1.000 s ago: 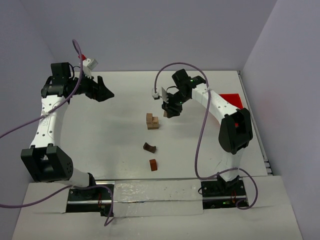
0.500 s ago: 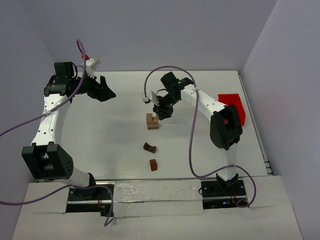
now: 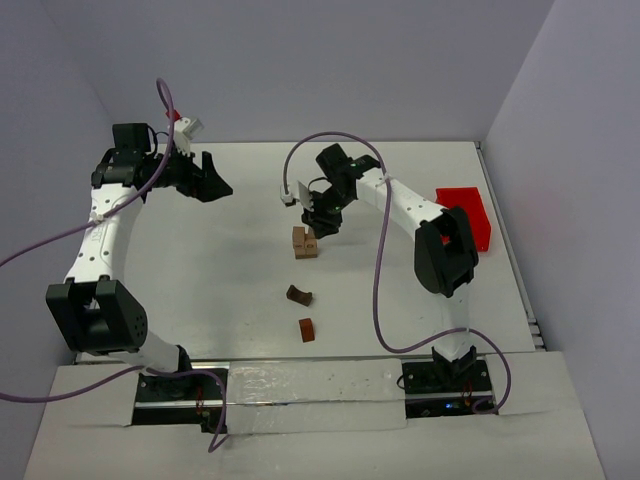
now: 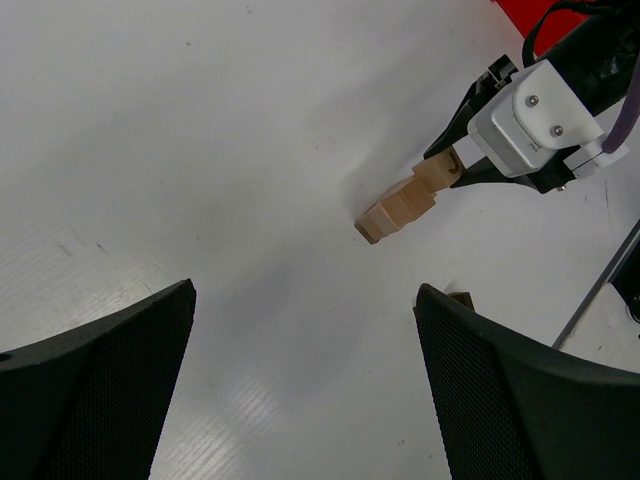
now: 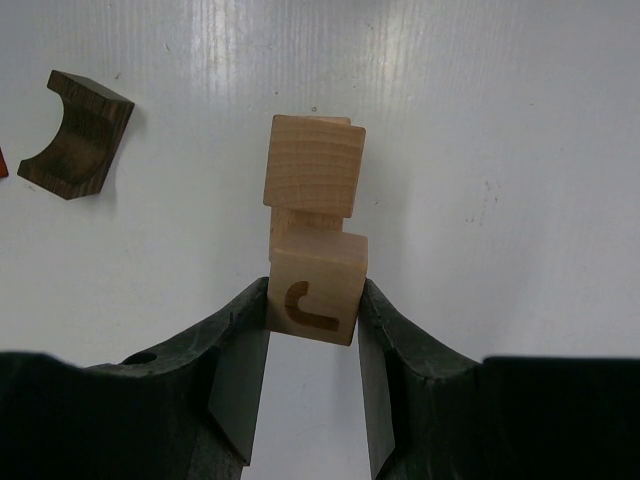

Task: Build the wood block tower

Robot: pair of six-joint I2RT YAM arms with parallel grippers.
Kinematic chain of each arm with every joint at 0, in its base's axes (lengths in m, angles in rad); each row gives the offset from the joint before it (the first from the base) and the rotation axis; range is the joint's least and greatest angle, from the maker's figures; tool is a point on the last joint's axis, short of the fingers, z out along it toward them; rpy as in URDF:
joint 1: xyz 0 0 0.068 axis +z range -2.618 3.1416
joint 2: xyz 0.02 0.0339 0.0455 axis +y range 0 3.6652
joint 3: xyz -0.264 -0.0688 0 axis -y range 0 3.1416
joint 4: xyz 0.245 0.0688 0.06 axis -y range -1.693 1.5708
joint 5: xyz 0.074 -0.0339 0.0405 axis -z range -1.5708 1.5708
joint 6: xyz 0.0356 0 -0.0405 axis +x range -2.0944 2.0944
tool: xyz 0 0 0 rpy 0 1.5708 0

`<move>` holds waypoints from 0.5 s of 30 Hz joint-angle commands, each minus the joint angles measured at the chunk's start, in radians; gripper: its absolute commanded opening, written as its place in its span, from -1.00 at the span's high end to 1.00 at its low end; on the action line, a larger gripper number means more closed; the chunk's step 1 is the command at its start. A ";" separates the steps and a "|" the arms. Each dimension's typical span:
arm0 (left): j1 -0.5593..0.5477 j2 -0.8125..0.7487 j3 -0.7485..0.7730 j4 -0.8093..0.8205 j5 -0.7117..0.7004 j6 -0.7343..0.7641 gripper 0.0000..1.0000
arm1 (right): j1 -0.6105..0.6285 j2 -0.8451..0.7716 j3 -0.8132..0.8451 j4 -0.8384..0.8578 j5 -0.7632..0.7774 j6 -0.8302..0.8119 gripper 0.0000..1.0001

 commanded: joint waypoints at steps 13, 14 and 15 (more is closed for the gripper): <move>-0.004 0.004 0.053 -0.002 0.007 -0.001 -0.96 | 0.017 0.018 0.041 -0.010 0.013 -0.026 0.47; -0.004 0.006 0.053 -0.002 0.006 -0.001 -0.96 | 0.018 0.019 0.040 -0.010 0.013 -0.027 0.47; -0.004 0.007 0.053 -0.002 0.005 -0.002 -0.96 | 0.019 0.019 0.038 -0.010 0.013 -0.029 0.47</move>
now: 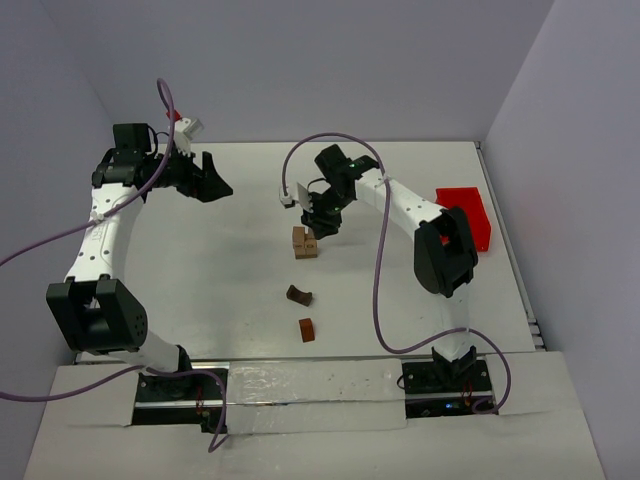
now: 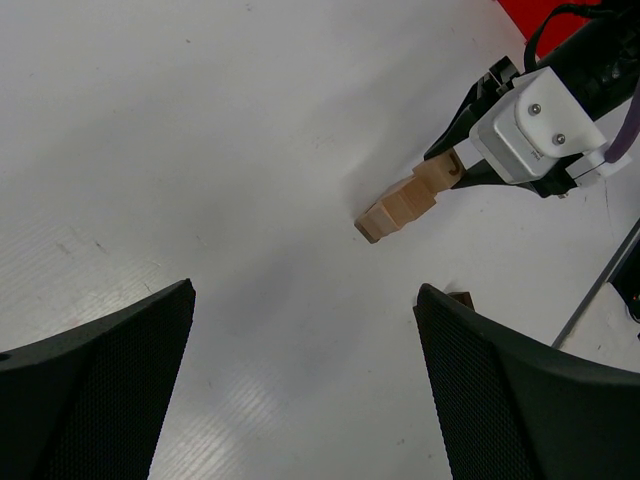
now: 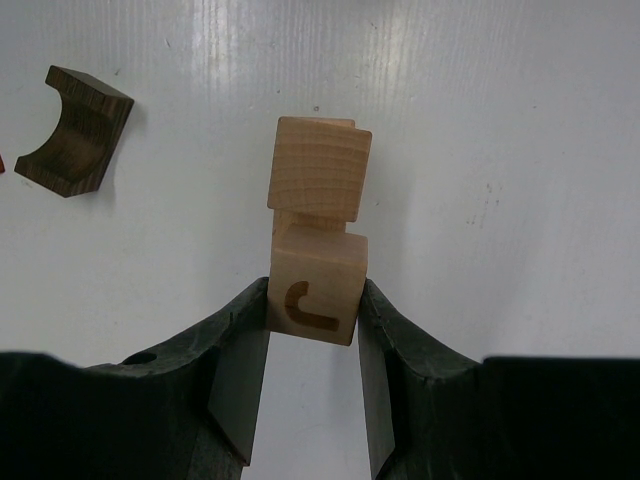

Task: Build the wood block tower

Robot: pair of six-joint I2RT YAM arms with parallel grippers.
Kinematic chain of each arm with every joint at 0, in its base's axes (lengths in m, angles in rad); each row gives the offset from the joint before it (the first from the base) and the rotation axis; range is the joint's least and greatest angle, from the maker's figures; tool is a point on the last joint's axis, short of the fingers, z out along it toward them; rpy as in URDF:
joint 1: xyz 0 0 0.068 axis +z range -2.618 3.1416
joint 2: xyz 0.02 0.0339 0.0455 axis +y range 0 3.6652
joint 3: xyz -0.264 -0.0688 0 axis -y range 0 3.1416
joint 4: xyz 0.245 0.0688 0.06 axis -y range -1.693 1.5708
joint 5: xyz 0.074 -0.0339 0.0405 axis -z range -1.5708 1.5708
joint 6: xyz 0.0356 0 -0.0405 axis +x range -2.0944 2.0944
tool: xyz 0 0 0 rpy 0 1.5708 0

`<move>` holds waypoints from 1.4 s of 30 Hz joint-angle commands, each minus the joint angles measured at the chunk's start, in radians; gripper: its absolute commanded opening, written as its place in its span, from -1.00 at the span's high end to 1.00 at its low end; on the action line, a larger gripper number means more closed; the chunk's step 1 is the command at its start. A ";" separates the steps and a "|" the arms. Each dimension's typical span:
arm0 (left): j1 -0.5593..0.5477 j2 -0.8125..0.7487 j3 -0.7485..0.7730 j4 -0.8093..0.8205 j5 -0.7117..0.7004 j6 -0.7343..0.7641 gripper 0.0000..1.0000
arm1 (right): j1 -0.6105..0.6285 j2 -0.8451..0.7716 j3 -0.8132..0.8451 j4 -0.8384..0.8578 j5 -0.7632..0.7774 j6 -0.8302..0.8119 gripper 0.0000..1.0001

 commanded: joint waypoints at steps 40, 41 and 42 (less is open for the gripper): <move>-0.007 0.026 0.076 -0.020 -0.004 0.011 -0.98 | 0.033 0.042 0.069 -0.016 0.006 -0.012 0.25; -0.007 0.026 0.076 -0.020 -0.004 0.012 -0.98 | 0.033 0.043 0.069 -0.017 0.007 -0.012 0.23; -0.007 0.026 0.076 -0.022 -0.005 0.011 -0.98 | 0.033 0.042 0.069 -0.017 0.008 -0.012 0.23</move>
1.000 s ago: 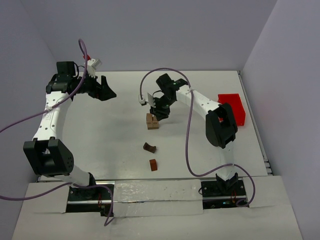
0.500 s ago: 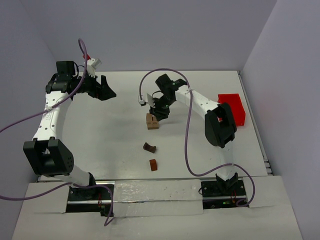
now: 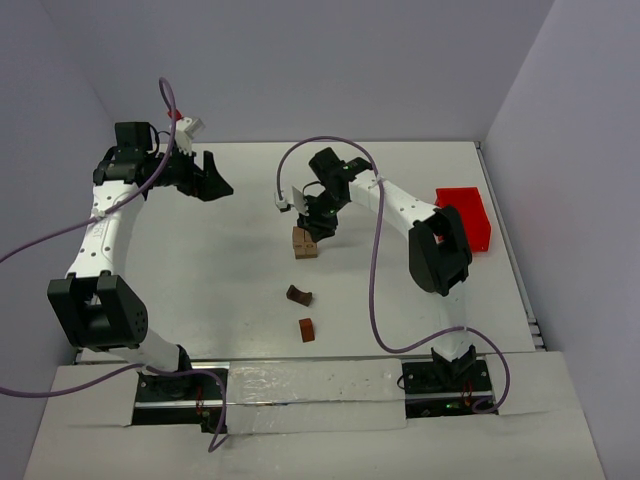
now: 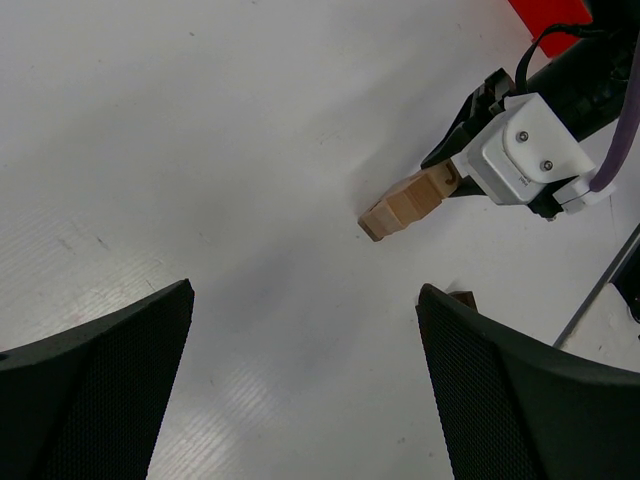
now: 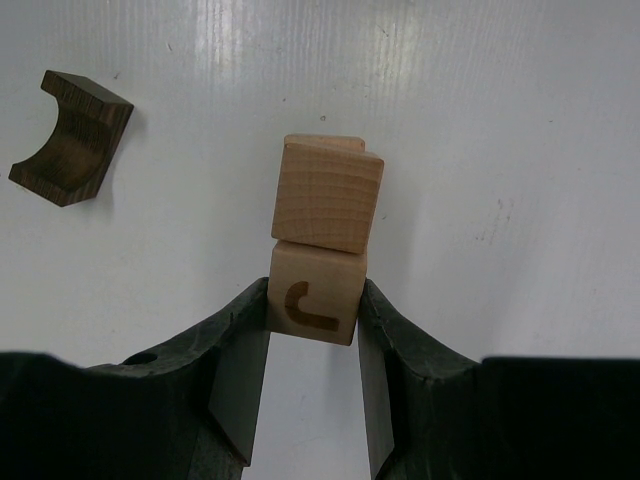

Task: Build the wood block tower

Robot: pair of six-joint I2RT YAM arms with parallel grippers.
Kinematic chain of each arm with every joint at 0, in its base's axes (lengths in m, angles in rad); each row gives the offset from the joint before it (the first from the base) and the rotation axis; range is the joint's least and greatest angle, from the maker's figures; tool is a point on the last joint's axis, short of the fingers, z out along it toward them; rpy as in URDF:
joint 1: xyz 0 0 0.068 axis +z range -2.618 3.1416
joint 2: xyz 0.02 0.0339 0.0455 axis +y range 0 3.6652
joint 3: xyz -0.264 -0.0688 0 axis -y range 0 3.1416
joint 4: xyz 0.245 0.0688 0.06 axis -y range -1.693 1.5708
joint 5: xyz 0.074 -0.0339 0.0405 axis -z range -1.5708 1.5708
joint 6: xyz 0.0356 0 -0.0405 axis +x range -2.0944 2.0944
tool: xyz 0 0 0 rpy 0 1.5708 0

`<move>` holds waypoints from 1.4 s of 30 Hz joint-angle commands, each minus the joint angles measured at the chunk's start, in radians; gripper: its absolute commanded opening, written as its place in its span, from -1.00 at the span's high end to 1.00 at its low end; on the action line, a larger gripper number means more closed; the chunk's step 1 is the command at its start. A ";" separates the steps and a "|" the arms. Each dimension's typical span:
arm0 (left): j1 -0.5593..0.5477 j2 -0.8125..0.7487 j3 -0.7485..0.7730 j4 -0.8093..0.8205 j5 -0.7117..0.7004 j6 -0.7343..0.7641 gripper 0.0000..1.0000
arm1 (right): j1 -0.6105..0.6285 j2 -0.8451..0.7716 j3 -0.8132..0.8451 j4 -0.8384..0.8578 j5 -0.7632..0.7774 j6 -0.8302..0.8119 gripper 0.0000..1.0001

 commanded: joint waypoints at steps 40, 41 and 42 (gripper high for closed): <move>-0.019 -0.311 -0.245 0.067 0.187 0.271 -0.92 | -0.015 -0.219 -0.014 0.018 -0.029 0.089 -0.99; -0.056 -0.319 -0.252 -0.005 0.169 0.375 -0.90 | -0.025 -0.250 -0.016 0.018 -0.037 0.104 -0.99; -0.060 -0.327 -0.253 -0.012 0.166 0.385 -0.89 | -0.026 -0.253 -0.017 0.018 -0.040 0.105 -0.99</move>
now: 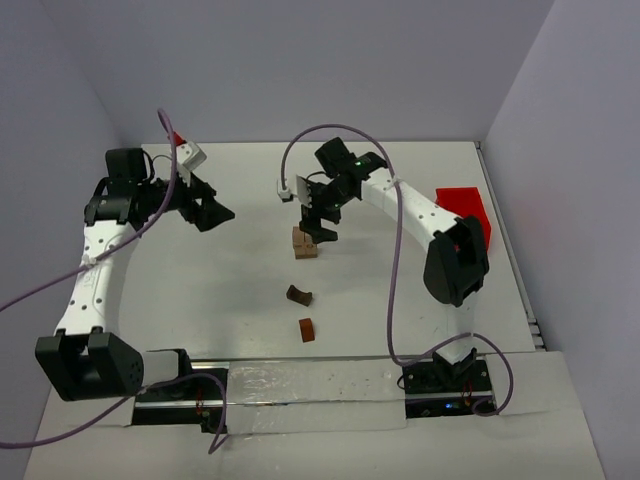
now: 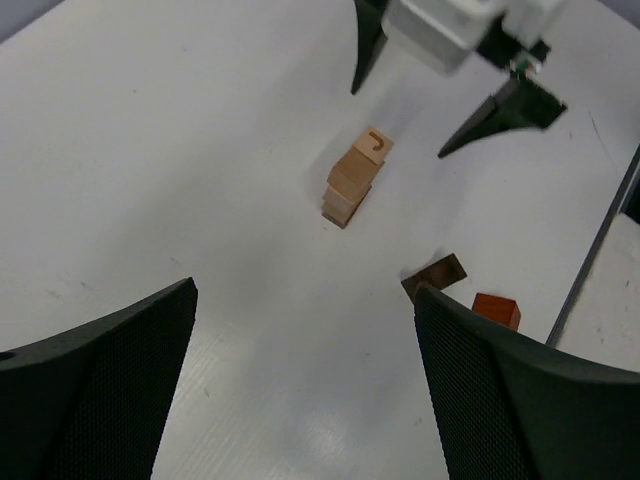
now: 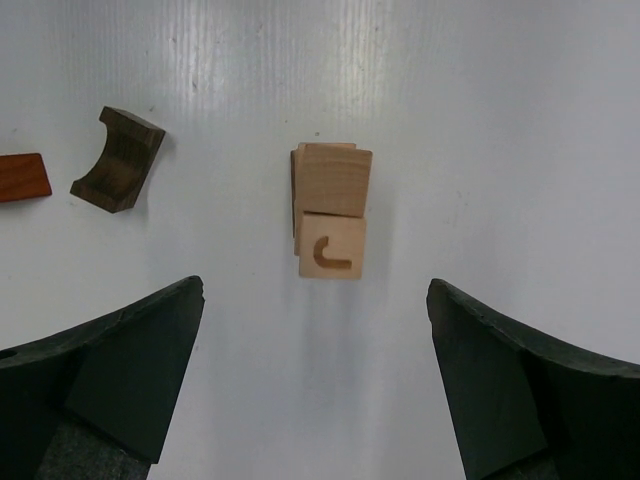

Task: Build the wood block tower

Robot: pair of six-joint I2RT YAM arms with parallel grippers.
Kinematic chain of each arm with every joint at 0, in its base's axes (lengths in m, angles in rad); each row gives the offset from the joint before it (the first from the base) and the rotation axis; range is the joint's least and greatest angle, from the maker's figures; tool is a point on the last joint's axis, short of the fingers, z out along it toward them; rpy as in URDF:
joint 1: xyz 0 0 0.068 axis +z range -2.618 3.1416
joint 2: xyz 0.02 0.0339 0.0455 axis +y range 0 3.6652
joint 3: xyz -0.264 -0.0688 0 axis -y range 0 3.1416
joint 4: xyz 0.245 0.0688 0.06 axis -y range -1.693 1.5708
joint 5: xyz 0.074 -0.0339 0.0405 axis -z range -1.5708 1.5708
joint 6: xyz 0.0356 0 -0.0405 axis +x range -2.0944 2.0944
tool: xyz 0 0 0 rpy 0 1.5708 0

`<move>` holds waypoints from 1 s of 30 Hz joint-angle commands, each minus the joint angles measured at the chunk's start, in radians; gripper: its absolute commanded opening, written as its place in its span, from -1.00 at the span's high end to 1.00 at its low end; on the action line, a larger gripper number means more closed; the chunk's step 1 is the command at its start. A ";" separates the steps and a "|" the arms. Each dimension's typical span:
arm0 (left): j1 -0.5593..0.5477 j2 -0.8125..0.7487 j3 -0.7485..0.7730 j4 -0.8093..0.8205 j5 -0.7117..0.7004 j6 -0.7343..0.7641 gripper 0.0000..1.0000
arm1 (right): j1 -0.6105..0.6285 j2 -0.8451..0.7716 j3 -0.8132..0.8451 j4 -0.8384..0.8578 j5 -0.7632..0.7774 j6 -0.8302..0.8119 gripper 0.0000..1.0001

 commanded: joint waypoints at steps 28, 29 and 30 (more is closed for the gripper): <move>-0.889 0.431 0.056 -0.229 -0.519 0.583 -0.45 | -0.498 -0.774 -0.513 0.027 -0.116 0.298 -0.99; -0.897 0.442 0.055 -0.221 -0.530 0.575 -0.44 | -0.504 -0.786 -0.524 0.027 -0.114 0.301 -0.99; -0.905 0.453 0.053 -0.212 -0.542 0.567 -0.44 | -0.509 -0.797 -0.538 0.027 -0.112 0.304 -0.99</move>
